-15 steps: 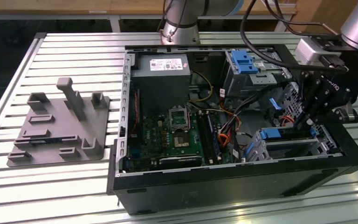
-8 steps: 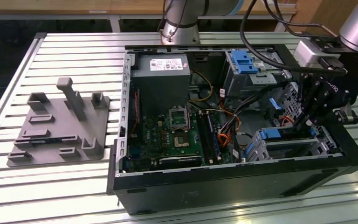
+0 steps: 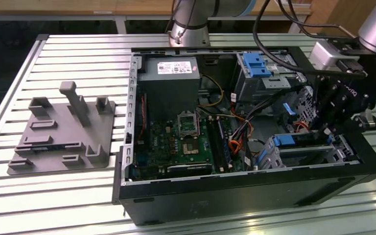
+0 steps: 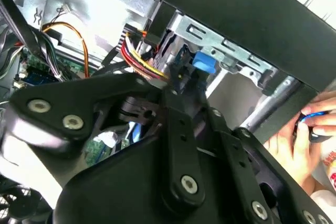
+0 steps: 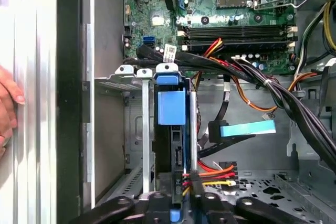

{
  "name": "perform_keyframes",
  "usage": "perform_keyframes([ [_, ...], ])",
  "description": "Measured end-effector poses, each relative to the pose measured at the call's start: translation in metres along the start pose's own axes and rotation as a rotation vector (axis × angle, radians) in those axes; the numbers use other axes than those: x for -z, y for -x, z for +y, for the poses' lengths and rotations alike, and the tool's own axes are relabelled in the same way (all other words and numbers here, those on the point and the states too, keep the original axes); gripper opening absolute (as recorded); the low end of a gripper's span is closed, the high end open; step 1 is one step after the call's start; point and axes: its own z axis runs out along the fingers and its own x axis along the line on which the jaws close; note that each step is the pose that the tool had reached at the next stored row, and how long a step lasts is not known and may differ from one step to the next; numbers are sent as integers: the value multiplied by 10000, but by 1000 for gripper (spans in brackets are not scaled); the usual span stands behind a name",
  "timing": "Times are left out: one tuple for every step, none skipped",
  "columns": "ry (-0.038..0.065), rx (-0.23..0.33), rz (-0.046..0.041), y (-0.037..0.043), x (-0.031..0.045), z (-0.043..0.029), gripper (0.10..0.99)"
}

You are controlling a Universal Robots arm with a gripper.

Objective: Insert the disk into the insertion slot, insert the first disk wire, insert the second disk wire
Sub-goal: 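Insert the first disk wire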

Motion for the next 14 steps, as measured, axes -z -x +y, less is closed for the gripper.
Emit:
perform_keyframes([
  [0, 0, -1, -4, 43, 2, 231],
  [0, 0, -1, -7, 88, 3, 298],
  [0, 0, 1, -10, 134, 5, 298],
  [0, 1, 1, -13, 179, 7, 298],
  [0, 1, 1, -16, 224, 8, 298],
  [0, 1, 2, -18, 269, 10, 298],
  [0, 1, 1, -22, 315, 12, 298],
  [0, 1, 0, -26, 359, 13, 298],
  [-1, 0, 4, -30, 398, 14, 298],
  [0, 1, 0, -30, 405, 15, 298],
  [0, 1, -2, -31, 405, 15, 298],
  [0, 1, -3, -31, 407, 15, 298],
  [0, 1, 0, -31, 410, 15, 298],
  [-1, 1, 1, -31, 412, 15, 298],
])
